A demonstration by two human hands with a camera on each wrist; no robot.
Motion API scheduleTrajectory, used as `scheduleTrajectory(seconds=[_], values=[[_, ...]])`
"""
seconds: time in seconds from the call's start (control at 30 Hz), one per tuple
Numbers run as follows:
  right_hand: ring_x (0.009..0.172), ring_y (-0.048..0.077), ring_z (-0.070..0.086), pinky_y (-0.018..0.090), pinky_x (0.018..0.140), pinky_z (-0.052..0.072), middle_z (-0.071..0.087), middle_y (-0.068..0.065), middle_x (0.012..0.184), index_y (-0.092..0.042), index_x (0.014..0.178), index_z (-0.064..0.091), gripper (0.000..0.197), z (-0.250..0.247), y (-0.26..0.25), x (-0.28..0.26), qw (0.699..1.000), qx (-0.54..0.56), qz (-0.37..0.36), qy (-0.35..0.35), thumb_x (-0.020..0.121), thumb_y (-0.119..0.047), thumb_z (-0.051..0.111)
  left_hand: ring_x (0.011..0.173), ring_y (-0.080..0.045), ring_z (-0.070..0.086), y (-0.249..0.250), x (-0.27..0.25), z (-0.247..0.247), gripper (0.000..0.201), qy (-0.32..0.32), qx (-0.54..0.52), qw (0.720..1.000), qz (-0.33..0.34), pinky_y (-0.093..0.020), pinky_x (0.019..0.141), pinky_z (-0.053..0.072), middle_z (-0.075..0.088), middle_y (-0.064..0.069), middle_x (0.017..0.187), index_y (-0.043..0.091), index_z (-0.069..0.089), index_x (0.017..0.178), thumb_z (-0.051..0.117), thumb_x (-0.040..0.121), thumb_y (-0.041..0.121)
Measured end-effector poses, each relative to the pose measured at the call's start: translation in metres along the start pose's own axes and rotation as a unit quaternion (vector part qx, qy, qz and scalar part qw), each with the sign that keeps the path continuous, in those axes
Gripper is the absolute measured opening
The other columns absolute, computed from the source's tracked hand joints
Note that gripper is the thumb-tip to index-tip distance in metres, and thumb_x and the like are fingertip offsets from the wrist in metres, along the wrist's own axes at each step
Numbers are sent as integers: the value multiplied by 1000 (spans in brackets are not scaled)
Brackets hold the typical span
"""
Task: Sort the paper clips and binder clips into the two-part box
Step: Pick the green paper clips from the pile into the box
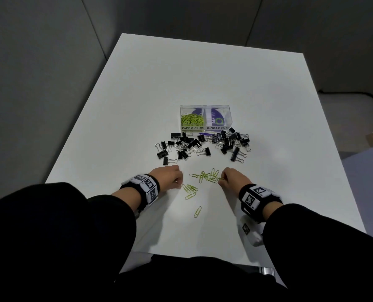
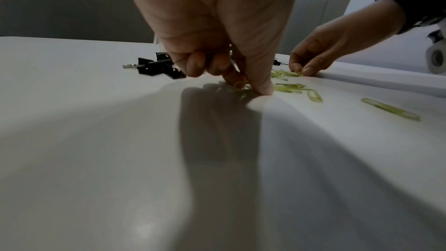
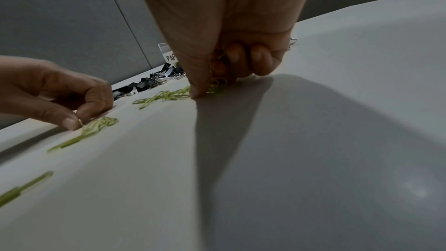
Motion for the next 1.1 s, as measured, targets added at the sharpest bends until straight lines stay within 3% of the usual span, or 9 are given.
scheduleTrajectory(seconds=[0.13,0.23,0.43,0.53,0.6,0.7,0.87,0.97,1.1], values=[[99,31,55,36,80,42,54,15,111,-7,101,48,16,-1,-6,-1,995,-97,-38,1,96,-20,39,88,-18,51,2,2,-6,8,15,-49,999,-7,-28,79,40,61,-9,110,16,50,91,48,95,22],[104,33,54,39,81,42,49,18,118,0,113,47,25,-1,-8,1,989,-137,-61,4,98,-16,35,107,-25,55,6,1,-8,25,14,-58,998,-21,-31,91,41,57,-9,122,11,54,118,39,99,20],[79,27,49,35,69,35,58,22,102,-4,100,44,16,-16,-2,3,996,-46,-70,11,98,-15,33,105,-25,56,13,3,1,28,9,-98,994,-44,-31,88,44,57,-11,121,9,53,116,38,93,3],[79,32,56,35,68,37,62,22,91,-9,98,38,12,-23,3,5,998,-29,-58,17,99,-19,31,105,-23,57,21,3,6,26,29,-98,994,-36,-32,88,44,56,-8,121,11,50,116,45,94,24],[88,35,60,37,74,42,64,21,97,-7,106,42,16,-25,7,6,999,-23,-38,22,98,-20,34,107,-22,55,25,2,10,42,30,-63,997,-26,-34,89,46,53,-3,122,14,49,118,57,86,41],[100,34,60,38,85,44,64,20,109,-8,123,45,29,-27,8,7,999,-1,-29,27,100,-21,34,109,-22,52,30,3,14,50,30,-20,999,-1,-34,89,45,50,-3,123,16,48,119,64,81,44],[92,31,57,28,74,36,64,20,105,-12,85,52,21,-23,8,8,999,35,-26,-8,90,0,35,111,-24,49,33,7,13,31,34,22,998,47,-31,86,40,48,-7,122,10,53,116,50,94,33],[86,32,55,30,70,34,61,16,93,-12,81,46,14,-20,9,6,1000,11,-9,-3,92,-10,36,111,-24,47,30,8,15,30,20,41,997,56,-32,88,39,48,-9,121,7,53,114,44,97,31],[78,22,50,31,69,38,53,3,87,-13,90,47,29,-15,7,4,999,-47,-15,8,92,-42,47,113,-25,46,31,11,16,32,10,56,996,62,-31,90,38,48,-11,122,5,51,116,38,99,30]])
Point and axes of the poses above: each hand's wrist, its own x-axis towards the middle knuckle, its own z-axis out of the palm, y = z × x, the point moved 5 cm from there along x, towards the middle knuckle
